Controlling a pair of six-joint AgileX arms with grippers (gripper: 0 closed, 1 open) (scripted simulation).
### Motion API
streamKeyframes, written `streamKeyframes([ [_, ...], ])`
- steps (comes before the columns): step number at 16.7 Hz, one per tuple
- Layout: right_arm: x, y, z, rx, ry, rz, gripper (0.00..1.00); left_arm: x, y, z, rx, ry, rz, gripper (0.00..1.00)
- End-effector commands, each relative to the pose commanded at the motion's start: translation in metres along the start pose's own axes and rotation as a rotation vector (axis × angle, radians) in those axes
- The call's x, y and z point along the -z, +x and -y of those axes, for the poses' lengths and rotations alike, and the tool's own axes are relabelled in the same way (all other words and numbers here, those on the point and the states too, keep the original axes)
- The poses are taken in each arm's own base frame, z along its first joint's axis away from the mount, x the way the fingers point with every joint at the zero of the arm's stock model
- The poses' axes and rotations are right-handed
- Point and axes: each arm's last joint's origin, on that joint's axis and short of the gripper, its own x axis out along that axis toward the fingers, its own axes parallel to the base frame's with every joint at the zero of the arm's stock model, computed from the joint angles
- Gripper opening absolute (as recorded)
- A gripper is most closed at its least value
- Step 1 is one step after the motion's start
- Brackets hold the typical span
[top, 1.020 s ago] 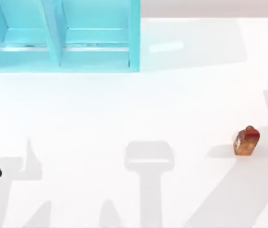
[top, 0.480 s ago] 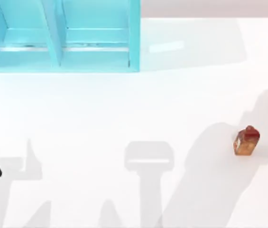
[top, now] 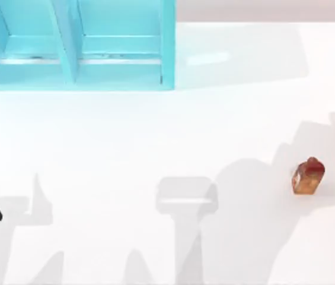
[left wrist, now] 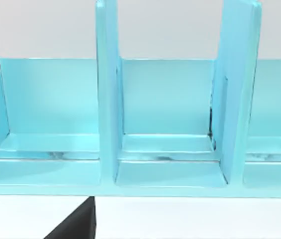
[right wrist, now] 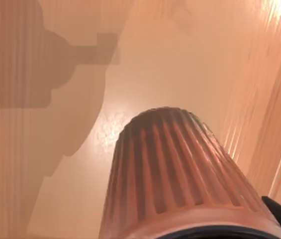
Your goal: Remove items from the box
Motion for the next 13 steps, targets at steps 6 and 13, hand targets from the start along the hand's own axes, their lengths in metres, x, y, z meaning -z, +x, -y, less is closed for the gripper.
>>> streamKeyframes([
  [6,-0.031,0.015,-0.054,0.003,0.004,-0.015,0.0,0.0,0.0,0.0,0.0,0.0,0.0,1.0],
  [13,-0.057,0.055,-0.263,0.036,0.005,-0.025,0.0,0.0,0.0,0.0,0.0,0.0,0.0,1.0],
])
